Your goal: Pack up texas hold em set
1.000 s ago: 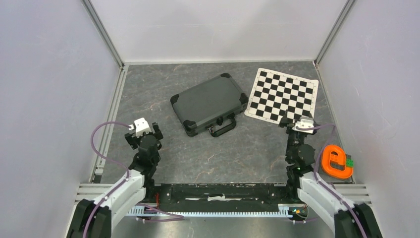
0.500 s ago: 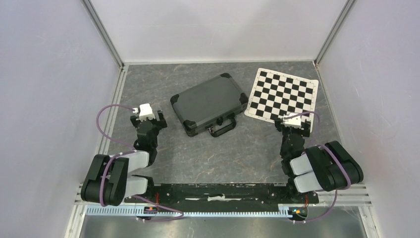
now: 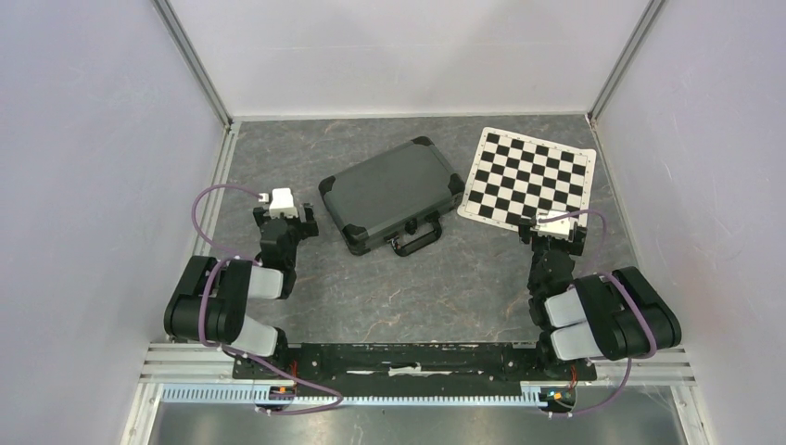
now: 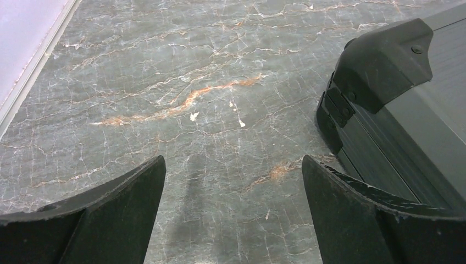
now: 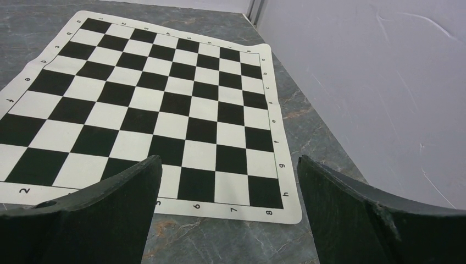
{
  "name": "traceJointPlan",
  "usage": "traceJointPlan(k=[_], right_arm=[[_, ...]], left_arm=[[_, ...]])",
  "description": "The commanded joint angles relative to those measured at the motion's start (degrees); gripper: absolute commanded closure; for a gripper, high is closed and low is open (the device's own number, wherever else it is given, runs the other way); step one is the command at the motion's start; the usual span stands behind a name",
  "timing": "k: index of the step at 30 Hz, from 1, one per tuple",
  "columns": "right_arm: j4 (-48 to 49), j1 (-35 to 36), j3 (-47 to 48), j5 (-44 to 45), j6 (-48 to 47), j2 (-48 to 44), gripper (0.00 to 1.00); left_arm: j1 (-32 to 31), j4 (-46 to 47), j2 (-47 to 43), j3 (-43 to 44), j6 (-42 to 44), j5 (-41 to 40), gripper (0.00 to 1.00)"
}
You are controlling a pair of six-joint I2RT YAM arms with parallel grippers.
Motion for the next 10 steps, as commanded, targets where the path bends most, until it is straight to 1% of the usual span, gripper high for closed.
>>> traceJointPlan(k=[1, 10], right_arm=[[3.09, -0.18, -7.19, -0.72, 0.69, -0.74, 0.01], [3.11, -0.14, -7.19, -0.71, 0.69, -0.74, 0.01]], left_arm=[[0.32, 2.52, -0.05, 0.94, 1.37, 0.52, 0.00], [0.50, 1.86, 0.16, 1.42, 1.39, 1.12, 0.00]])
